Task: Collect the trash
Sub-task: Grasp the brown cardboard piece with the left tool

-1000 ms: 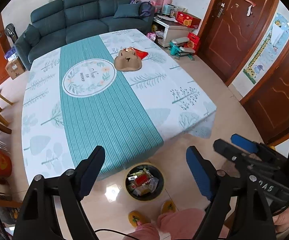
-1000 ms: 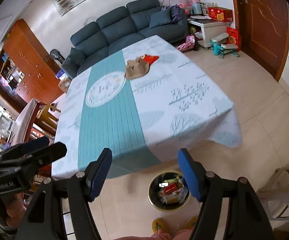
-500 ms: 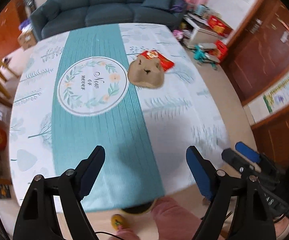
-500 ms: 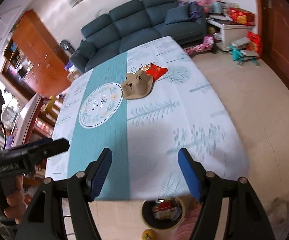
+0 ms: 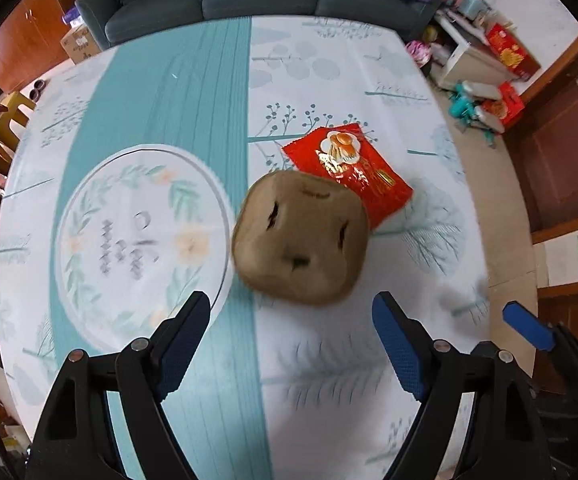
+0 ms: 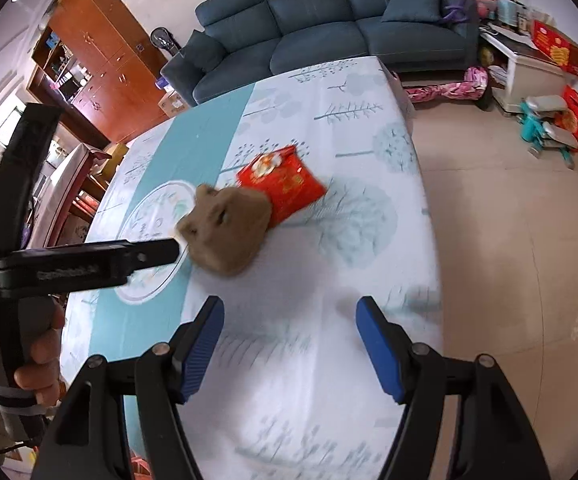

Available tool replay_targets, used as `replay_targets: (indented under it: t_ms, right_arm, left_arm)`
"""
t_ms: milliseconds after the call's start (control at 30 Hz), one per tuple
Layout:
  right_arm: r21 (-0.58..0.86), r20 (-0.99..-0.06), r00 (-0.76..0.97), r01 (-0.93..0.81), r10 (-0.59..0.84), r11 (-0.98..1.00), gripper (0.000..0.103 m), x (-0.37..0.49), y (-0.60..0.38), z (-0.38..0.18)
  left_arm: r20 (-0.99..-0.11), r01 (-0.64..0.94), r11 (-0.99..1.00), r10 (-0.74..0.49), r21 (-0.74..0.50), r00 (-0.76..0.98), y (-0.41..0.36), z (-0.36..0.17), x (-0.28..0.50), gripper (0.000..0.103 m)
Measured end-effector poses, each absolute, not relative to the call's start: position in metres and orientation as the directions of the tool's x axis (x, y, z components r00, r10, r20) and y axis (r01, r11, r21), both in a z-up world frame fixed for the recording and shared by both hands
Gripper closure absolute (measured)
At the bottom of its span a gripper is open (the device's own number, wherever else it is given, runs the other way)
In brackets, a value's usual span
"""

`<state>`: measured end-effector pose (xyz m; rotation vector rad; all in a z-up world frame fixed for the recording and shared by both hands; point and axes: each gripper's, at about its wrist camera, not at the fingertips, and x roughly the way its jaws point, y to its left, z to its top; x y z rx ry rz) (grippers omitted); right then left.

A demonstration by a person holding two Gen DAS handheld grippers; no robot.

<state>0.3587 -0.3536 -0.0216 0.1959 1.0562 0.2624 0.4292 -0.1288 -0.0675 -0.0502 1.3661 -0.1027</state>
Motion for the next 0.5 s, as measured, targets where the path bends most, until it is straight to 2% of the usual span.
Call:
replay_targets:
  t_ms: [267, 300, 333, 500]
  right_arm:
    - [0.313, -0.836, 0.431, -0.131, 0.339, 0.941, 0.034, 0.402, -0.363, -0.038]
    - [0.313, -0.837, 0.429, -0.135, 0.340, 0.940, 0.034, 0.407, -0.363, -0.039]
    - [0.312, -0.838, 0.425, -0.141, 0.342, 0.940, 0.034, 0.411, -0.363, -0.041]
    - [0.310, -0.842, 0.413, -0.156, 0.347, 0.938, 0.034, 0.428, -0.358, -0.046]
  left_arm:
    - [-0.991, 0.037, 0.999, -0.029, -0.025, 0.130, -0.145, -0.106, 0.464, 0.021]
    - [-0.991, 0.033, 0.999, -0.020, -0.016, 0.130, -0.145, -0.108, 0.466, 0.023]
    - [-0.991, 0.026, 1.000, -0.019, -0.015, 0.131, -0.145, -0.110, 0.467, 0.034]
    - [-0.985, -0.016, 1.000, -0.018, -0.021, 0.170, -0.136, -0.106, 0.464, 0.035]
